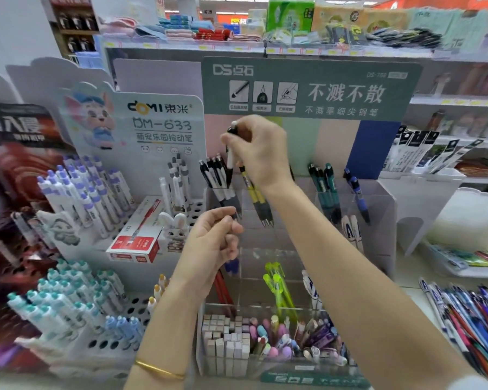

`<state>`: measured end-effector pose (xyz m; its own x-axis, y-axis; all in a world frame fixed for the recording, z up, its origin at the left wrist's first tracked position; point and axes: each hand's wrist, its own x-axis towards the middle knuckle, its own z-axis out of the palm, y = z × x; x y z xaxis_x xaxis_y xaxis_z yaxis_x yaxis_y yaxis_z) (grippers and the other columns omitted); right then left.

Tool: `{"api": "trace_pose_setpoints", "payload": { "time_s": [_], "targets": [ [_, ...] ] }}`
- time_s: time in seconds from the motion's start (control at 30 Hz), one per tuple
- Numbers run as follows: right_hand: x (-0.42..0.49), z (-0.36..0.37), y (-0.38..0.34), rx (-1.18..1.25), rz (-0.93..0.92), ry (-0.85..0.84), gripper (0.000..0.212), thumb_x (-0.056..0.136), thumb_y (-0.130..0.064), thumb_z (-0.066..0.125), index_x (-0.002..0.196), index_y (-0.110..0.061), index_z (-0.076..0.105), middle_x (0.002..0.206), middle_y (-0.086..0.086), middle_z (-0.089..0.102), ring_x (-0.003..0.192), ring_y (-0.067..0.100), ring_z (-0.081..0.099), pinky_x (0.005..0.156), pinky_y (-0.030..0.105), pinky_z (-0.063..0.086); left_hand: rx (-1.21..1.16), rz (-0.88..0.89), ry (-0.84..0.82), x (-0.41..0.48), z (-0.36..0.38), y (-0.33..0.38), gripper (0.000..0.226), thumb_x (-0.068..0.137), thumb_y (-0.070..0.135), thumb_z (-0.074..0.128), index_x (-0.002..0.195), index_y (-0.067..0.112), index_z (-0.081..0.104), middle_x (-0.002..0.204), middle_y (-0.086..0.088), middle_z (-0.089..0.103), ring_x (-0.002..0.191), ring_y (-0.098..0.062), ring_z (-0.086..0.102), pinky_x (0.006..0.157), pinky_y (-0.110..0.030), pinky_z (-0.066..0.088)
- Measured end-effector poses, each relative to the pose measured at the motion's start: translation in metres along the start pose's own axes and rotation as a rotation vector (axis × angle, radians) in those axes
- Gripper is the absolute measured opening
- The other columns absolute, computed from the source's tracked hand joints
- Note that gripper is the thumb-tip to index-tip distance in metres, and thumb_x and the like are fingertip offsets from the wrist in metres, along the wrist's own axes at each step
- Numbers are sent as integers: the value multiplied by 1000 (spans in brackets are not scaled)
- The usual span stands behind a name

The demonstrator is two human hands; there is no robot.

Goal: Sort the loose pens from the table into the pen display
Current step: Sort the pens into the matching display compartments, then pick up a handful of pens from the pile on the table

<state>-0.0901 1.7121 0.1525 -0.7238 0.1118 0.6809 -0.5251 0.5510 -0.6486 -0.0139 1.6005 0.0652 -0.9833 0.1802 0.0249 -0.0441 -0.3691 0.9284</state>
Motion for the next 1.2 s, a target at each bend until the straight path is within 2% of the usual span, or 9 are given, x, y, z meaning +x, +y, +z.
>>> {"api": "trace_pose_setpoints", "payload": {
  "time_s": [0.13,0.2,0.33,0.53,0.77,0.9,1.03,1.13,1.2],
  "targets": [
    [-4,26,10,-366,30,-256,25,82,-19,74,87,-2,56,78,10,63,74,30,61,67,39,52,41,1,17,-2,-1,1,19,101,9,42,114,10,56,70,1,60,56,-8,46,50,-19,41],
    [-10,27,10,-377,31,-269,31,82,-13,74,91,-4,45,77,10,58,75,33,59,64,38,49,61,2,14,-4,-1,1,20,101,9,42,114,10,57,71,1,60,57,-9,46,52,-21,40],
    [-23,-5,4,-151,71,-154,27,83,0,67,92,-6,43,71,8,59,63,27,63,62,45,54,71,4,-31,-6,4,-2,20,101,6,42,115,7,57,73,-3,59,57,-12,44,50,-22,40],
    [-89,-108,19,55,213,-76,17,87,5,61,85,-11,53,70,9,63,57,15,67,49,28,55,159,-14,-211,-8,48,-18,21,100,6,42,114,9,59,78,-3,60,57,-12,48,52,-25,42],
    [-193,-236,113,-39,671,108,23,86,10,55,82,-12,56,71,16,63,55,21,66,49,33,53,128,-170,-489,-18,160,-79,17,98,1,44,104,8,58,71,-3,61,52,-11,51,47,-22,43],
    [-250,-324,173,-132,867,268,19,90,6,51,85,-12,56,76,18,64,56,23,67,48,30,52,224,-298,-584,-29,235,-137,15,96,-1,47,100,9,58,73,-4,60,50,-11,54,45,-22,44],
    [-280,-401,229,-190,967,334,20,93,3,50,85,-14,55,78,16,63,53,19,65,48,29,52,423,-424,-537,-23,294,-221,13,96,4,50,100,15,56,88,-4,58,64,-11,58,55,-25,48],
    [-287,-434,271,-180,1033,237,17,93,3,49,90,-12,56,80,13,64,56,21,65,50,28,53,624,-438,-399,-13,327,-290,13,95,7,49,106,14,50,95,-3,54,78,-15,55,65,-27,49],
    [-289,-448,294,-140,1079,126,17,93,3,49,90,-11,56,80,14,64,56,20,65,52,31,54,768,-465,-274,-15,347,-329,10,92,9,53,99,15,49,97,-5,53,81,-19,53,72,-31,49]
  ]
}}
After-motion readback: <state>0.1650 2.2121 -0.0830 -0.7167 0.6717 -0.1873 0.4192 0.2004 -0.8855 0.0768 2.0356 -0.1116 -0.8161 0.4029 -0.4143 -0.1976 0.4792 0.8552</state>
